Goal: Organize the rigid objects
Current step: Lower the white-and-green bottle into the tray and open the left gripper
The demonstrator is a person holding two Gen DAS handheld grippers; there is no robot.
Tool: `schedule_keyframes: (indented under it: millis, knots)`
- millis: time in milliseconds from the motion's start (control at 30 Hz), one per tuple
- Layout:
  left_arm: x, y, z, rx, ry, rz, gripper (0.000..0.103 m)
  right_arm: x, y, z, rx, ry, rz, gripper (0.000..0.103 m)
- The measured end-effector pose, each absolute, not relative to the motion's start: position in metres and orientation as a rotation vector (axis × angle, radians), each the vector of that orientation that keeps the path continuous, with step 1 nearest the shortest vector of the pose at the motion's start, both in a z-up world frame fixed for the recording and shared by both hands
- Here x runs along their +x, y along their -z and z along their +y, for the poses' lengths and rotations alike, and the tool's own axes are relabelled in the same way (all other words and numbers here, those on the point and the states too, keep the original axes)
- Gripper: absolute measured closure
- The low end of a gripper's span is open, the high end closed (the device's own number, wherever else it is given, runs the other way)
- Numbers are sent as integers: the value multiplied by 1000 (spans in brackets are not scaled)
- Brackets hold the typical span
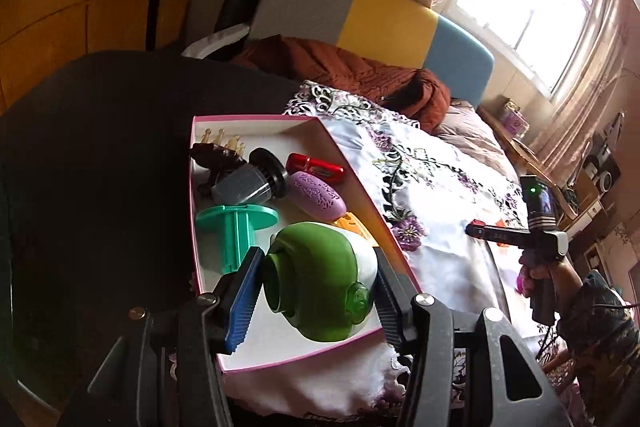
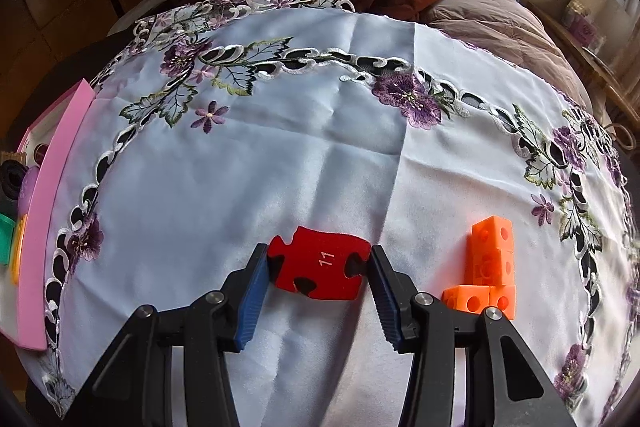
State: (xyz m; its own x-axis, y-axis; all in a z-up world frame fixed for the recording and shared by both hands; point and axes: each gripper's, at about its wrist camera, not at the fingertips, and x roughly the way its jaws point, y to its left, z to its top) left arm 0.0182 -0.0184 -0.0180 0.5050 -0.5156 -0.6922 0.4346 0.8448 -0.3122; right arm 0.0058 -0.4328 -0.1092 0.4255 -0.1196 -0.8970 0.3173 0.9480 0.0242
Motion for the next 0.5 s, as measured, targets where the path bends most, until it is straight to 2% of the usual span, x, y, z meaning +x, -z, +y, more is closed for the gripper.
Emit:
schedule_keyframes:
  millis: [267, 500]
  knots:
    - [21, 36, -44, -159, 744, 981, 50, 6, 109, -432, 188, 278, 1100, 54]
    - [40, 55, -35, -315, 724, 1086, 50, 7, 108, -431, 175, 280, 1102, 53]
